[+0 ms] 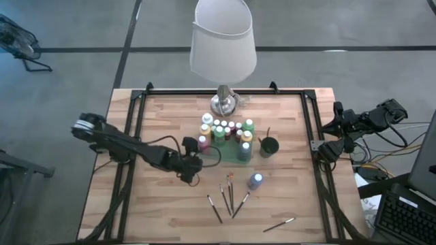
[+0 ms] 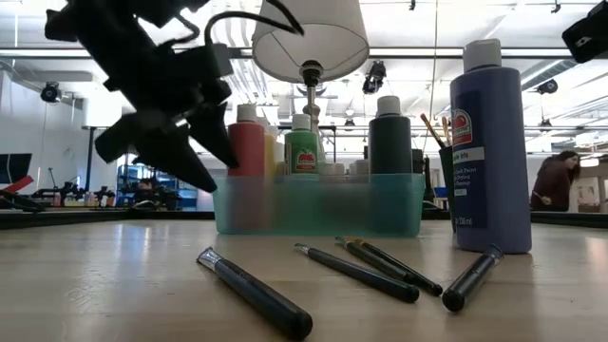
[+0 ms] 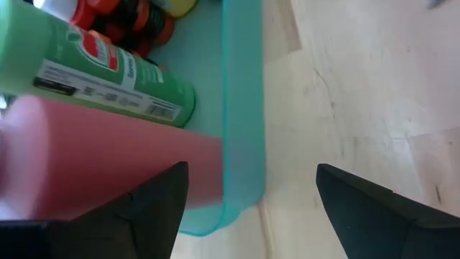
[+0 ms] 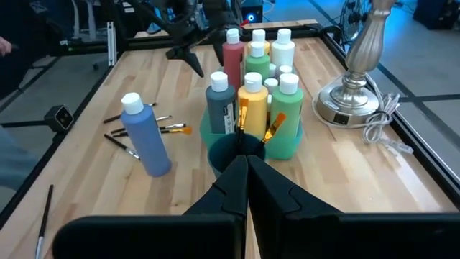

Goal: Pick & Place Paint Supplies
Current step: Adjust the green bin

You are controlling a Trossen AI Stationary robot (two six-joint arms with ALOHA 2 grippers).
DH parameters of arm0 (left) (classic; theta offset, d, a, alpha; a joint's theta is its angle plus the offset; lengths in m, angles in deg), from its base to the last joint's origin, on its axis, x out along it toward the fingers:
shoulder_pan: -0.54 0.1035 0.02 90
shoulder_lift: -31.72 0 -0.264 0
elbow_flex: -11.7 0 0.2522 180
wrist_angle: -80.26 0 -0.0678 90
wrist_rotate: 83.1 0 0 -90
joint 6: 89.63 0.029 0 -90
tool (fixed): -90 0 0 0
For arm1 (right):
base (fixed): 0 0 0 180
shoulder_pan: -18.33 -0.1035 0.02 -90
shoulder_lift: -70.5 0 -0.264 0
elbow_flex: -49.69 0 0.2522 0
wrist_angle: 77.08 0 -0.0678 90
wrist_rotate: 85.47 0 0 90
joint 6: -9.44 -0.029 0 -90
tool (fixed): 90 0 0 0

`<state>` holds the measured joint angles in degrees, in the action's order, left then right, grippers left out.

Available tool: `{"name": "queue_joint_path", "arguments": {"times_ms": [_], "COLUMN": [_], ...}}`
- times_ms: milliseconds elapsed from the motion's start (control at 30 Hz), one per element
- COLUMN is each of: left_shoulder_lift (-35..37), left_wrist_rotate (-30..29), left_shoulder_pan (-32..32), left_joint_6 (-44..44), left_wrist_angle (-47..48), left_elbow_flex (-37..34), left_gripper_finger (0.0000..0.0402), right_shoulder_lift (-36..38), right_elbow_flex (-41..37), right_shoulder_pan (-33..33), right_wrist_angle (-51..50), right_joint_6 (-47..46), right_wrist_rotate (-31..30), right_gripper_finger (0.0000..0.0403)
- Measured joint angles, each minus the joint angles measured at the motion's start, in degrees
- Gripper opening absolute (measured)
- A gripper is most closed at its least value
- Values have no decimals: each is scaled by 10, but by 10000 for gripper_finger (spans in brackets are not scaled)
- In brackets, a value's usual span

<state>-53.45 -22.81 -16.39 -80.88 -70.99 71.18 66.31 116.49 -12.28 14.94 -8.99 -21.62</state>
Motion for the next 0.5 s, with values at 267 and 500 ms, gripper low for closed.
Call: {"name": "queue_joint_path", "arguments": {"times_ms": [267, 500], "left_shoulder_lift": [-23, -29], "left_wrist_rotate": [8, 36], "left_shoulder_pan": [-1, 0], "left_joint_6": [-25, -57], "left_wrist_angle": [0, -1], "left_elbow_flex": [0, 0], "left_gripper_finger": [310, 310], "right_shoulder_lift": [0, 0], "right_elbow_flex": [0, 0], "right_shoulder_pan": [0, 0], "right_wrist_angle": [0, -2], "right_joint_6": [0, 0], "right_wrist_rotate": [0, 0], "right_gripper_finger": [8, 8]}}
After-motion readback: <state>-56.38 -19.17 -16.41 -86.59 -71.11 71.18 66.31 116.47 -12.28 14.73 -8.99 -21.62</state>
